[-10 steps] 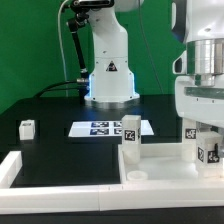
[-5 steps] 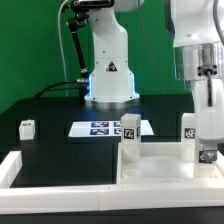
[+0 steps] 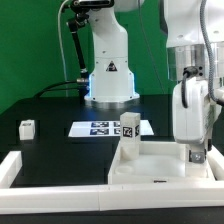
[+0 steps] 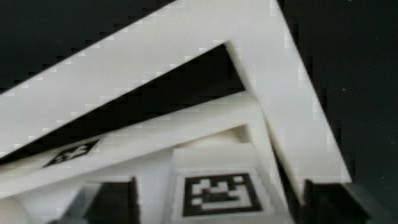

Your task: Assemble square table

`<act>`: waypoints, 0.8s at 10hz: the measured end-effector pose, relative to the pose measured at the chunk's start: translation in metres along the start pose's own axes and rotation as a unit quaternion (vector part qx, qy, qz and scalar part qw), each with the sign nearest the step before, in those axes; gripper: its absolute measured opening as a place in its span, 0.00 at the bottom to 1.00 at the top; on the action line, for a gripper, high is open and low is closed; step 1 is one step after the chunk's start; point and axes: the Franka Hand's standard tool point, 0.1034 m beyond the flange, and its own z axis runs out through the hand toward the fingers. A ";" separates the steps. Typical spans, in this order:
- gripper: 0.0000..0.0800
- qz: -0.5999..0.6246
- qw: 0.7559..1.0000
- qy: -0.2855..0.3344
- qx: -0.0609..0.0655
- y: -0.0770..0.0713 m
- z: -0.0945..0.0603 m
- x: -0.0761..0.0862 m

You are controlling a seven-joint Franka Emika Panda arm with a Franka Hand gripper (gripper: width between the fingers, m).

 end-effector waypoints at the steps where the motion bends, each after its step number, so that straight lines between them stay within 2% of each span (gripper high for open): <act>1: 0.63 -0.001 1.000 0.000 0.001 0.000 -0.001 0.000; 2: 0.78 -0.011 1.000 -0.005 0.004 0.001 -0.011 0.000; 4: 0.80 -0.022 1.000 -0.018 0.008 0.006 -0.039 0.012; 5: 0.81 -0.027 0.999 -0.022 0.012 0.002 -0.049 0.019; 6: 0.81 -0.025 0.999 -0.020 0.012 -0.001 -0.049 0.024; 8: 0.81 -0.027 0.999 -0.018 0.011 0.001 -0.046 0.022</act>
Offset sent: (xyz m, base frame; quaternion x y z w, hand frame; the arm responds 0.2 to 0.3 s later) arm -0.0344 -0.0337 0.0575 0.0320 0.0059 -0.0366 0.9988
